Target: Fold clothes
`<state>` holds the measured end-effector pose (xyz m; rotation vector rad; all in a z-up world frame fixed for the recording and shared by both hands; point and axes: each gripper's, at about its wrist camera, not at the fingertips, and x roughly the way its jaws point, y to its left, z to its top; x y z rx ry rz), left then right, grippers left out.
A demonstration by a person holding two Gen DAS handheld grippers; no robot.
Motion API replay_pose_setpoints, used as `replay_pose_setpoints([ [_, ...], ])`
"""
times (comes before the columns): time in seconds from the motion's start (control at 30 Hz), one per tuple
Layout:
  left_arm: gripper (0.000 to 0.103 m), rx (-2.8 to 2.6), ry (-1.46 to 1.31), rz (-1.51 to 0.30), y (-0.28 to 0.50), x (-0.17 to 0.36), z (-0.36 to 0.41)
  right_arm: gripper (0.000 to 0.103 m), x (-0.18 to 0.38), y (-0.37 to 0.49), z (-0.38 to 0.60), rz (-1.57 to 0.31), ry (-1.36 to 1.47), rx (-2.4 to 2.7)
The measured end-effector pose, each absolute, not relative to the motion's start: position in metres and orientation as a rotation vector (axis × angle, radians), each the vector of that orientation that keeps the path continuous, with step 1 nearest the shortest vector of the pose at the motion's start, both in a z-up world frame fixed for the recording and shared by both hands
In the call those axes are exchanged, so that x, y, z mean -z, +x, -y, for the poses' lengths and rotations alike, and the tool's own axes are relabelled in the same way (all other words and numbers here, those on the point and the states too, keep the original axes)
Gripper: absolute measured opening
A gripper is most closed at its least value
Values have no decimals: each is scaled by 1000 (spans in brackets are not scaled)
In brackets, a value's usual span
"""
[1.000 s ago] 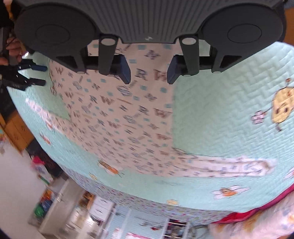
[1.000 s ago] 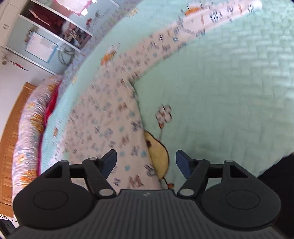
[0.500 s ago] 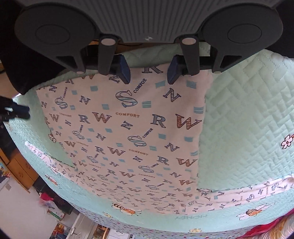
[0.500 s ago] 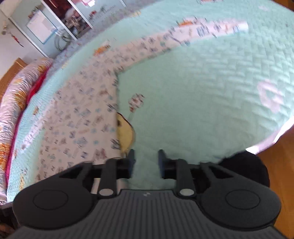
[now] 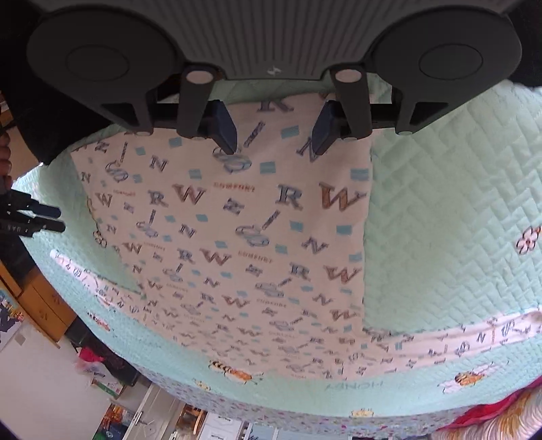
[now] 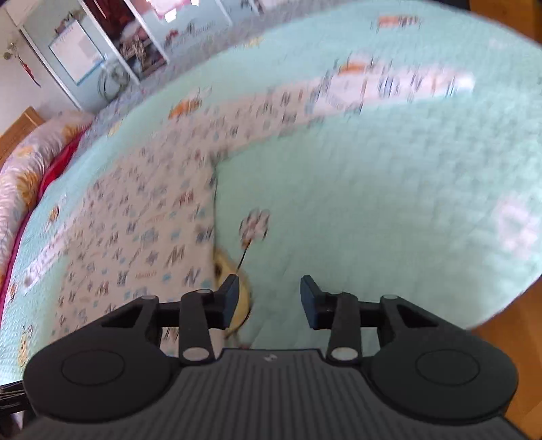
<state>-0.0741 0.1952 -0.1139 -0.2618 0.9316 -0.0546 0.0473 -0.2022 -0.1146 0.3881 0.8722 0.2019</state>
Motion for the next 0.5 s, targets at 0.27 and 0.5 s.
replay_pose_setpoints([
  [0.27, 53, 74, -220, -953, -59, 107, -173, 65, 155, 132, 339, -672, 1021, 89],
  [0.5, 54, 35, -211, -983, -40, 105, -167, 64, 190, 172, 418, -513, 1271, 178],
])
